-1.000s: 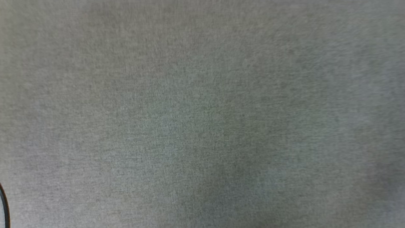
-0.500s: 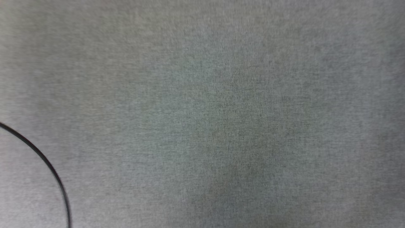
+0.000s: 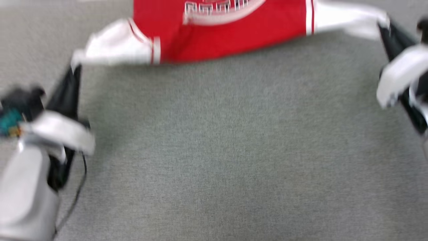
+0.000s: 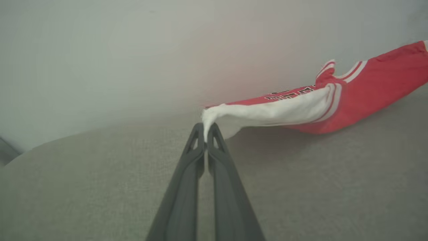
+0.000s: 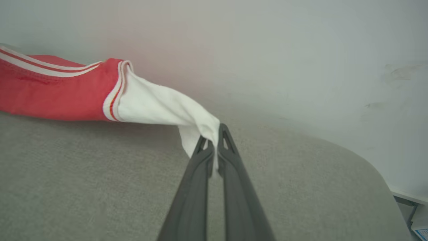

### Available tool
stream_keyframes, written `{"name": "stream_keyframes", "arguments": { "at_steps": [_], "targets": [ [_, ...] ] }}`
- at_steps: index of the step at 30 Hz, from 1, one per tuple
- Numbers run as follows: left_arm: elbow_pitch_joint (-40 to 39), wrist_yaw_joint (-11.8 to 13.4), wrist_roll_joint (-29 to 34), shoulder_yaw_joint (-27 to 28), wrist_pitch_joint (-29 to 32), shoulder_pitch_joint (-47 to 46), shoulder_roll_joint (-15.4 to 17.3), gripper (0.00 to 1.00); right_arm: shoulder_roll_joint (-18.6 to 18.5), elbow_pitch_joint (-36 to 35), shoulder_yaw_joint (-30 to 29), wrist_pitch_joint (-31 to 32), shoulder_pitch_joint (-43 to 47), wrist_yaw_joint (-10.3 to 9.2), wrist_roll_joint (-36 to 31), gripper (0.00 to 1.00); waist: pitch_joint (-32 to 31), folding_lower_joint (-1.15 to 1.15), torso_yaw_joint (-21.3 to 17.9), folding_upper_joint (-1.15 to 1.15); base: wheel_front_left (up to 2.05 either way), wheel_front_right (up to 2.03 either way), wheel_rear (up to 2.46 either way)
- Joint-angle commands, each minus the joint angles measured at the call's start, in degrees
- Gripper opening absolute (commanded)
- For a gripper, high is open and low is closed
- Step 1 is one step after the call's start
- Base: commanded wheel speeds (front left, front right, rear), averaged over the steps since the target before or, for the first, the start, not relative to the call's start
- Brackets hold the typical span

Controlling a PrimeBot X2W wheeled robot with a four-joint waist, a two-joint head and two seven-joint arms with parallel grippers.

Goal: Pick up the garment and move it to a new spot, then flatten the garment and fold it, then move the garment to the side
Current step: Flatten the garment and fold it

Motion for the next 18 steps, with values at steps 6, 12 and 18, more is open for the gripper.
{"name": "stream_keyframes", "arguments": {
  "at_steps": [6, 12, 18],
  "targets": [
    [-1.4, 0.0, -1.5, -1.0, -0.3, 13.0, 0.9, 0.0, -5.3, -5.0, -0.1, 1.4, 14.0, -0.09, 5.1, 0.0, -8.1, 0.01, -0.2, 0.0, 0.0, 0.0, 0.0],
    [-4.4, 1.1, -3.3, -0.8, 1.8, 22.7, 1.8, 0.0, -9.0, -10.2, 0.0, 2.4, 25.9, -0.09, 10.7, 0.0, -12.3, 0.01, -0.4, 0.0, 0.0, 0.0, 0.0],
    [-8.6, 2.8, -5.5, 0.0, 4.4, 31.6, 3.1, 0.0, -11.4, -14.4, -0.6, 3.6, 35.2, -0.09, 13.4, 0.0, -15.0, 0.01, -1.2, 0.0, 0.0, 0.0, 0.0]
  ]
}}
